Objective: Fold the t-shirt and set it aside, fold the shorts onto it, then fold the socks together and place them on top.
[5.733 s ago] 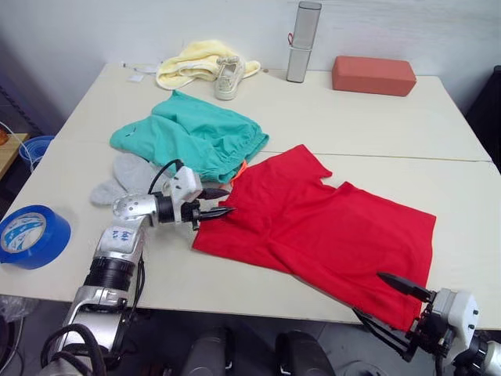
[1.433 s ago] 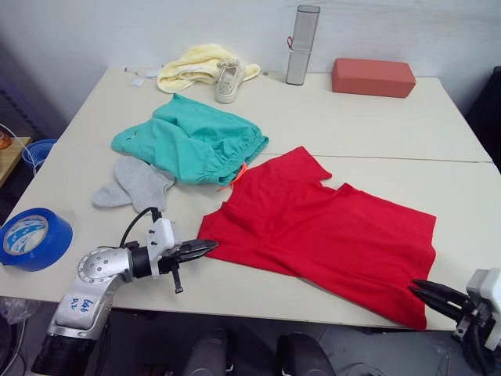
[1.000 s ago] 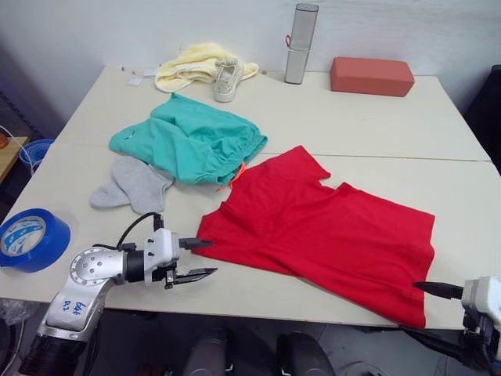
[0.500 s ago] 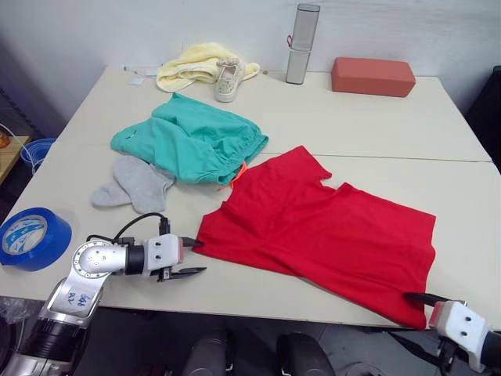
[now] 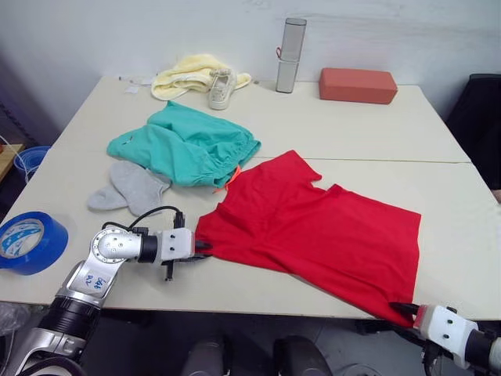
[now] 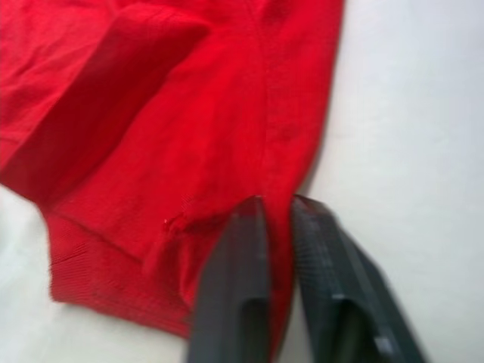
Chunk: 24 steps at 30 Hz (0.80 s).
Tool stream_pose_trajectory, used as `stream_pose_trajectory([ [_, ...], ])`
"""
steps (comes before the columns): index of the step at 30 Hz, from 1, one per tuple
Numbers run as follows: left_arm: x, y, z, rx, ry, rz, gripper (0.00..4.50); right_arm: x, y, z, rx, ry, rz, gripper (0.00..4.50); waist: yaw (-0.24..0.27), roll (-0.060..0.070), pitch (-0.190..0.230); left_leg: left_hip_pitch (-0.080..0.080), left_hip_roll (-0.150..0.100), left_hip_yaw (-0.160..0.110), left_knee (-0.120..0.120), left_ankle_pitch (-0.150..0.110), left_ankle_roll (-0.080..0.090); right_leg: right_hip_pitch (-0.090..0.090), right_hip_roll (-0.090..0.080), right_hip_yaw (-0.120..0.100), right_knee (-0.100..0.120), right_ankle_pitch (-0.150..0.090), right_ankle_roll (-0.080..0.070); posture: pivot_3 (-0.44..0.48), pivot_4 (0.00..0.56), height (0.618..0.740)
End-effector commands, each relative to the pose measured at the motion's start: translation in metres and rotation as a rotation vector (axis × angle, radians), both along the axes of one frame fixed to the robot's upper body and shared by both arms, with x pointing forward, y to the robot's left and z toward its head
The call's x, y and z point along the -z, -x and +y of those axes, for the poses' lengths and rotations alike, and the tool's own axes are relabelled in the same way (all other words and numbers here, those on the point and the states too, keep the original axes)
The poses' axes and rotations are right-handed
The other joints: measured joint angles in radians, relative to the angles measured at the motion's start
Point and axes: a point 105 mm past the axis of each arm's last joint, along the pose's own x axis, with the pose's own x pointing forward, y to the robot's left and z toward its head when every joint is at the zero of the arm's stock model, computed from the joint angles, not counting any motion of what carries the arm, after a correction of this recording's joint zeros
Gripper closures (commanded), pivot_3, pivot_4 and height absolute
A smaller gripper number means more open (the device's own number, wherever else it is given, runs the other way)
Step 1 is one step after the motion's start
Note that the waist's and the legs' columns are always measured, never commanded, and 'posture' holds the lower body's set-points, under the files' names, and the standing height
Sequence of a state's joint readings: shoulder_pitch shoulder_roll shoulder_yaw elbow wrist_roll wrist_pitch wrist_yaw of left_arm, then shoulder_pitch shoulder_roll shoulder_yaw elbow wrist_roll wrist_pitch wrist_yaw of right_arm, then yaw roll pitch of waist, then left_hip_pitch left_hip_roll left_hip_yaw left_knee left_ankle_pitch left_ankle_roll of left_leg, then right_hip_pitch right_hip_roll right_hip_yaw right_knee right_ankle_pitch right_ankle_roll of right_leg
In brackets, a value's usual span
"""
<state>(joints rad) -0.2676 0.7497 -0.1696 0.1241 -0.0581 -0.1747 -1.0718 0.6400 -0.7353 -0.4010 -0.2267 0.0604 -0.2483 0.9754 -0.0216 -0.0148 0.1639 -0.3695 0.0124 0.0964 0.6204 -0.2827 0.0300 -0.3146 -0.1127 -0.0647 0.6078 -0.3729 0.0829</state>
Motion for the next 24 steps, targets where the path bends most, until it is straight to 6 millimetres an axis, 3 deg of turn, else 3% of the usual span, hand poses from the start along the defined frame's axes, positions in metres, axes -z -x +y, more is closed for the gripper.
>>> stream_pose_trajectory([
  [1, 0.028, 0.014, 0.016, -0.023, -0.087, 0.140, 4.50, -0.011, -0.013, -0.020, 0.109, 0.022, -0.065, 3.82, -0.011, 0.000, 0.000, 0.000, 0.000, 0.000, 0.000, 0.000, 0.000, 0.001, 0.000, 0.000, -0.001, 0.000, 0.000, 0.000, 0.150, 0.740],
  [4, 0.024, 0.019, 0.019, -0.020, -0.065, 0.157, 4.50, -0.016, -0.017, -0.024, 0.130, 0.014, -0.084, 4.48, -0.016, 0.001, 0.000, 0.002, 0.000, 0.000, -0.001, 0.000, 0.000, 0.000, 0.000, 0.000, -0.005, 0.003, 0.000, 0.000, 0.150, 0.740],
  [10, 0.015, 0.031, 0.026, -0.027, -0.032, 0.169, 4.50, -0.028, -0.021, -0.030, 0.170, -0.050, -0.091, 4.48, -0.005, 0.008, -0.001, -0.003, 0.000, 0.000, -0.003, -0.002, -0.001, -0.018, 0.000, -0.001, -0.001, 0.015, 0.013, 0.000, 0.150, 0.740],
  [14, 0.011, 0.038, 0.028, -0.037, -0.016, 0.176, 4.50, -0.034, -0.015, -0.027, 0.132, -0.102, -0.062, 4.48, -0.006, 0.015, 0.001, -0.004, 0.000, 0.000, -0.009, 0.000, -0.006, -0.026, 0.000, -0.004, 0.009, 0.007, 0.007, 0.000, 0.150, 0.740],
  [17, 0.008, 0.048, 0.023, -0.033, 0.015, 0.177, 4.50, -0.043, 0.001, -0.016, 0.044, -0.236, 0.016, 4.48, -0.005, 0.016, 0.003, -0.003, 0.000, 0.000, -0.008, 0.000, -0.007, -0.026, 0.001, -0.007, 0.013, 0.002, 0.008, 0.000, 0.150, 0.740],
  [24, -0.001, 0.072, 0.007, -0.013, 0.081, 0.175, 4.50, -0.046, 0.007, -0.036, 0.054, -0.190, 0.035, 4.48, -0.003, 0.005, 0.010, -0.002, -0.001, 0.001, -0.004, -0.006, 0.002, -0.022, 0.000, -0.005, 0.011, 0.003, 0.013, 0.000, 0.150, 0.740],
])
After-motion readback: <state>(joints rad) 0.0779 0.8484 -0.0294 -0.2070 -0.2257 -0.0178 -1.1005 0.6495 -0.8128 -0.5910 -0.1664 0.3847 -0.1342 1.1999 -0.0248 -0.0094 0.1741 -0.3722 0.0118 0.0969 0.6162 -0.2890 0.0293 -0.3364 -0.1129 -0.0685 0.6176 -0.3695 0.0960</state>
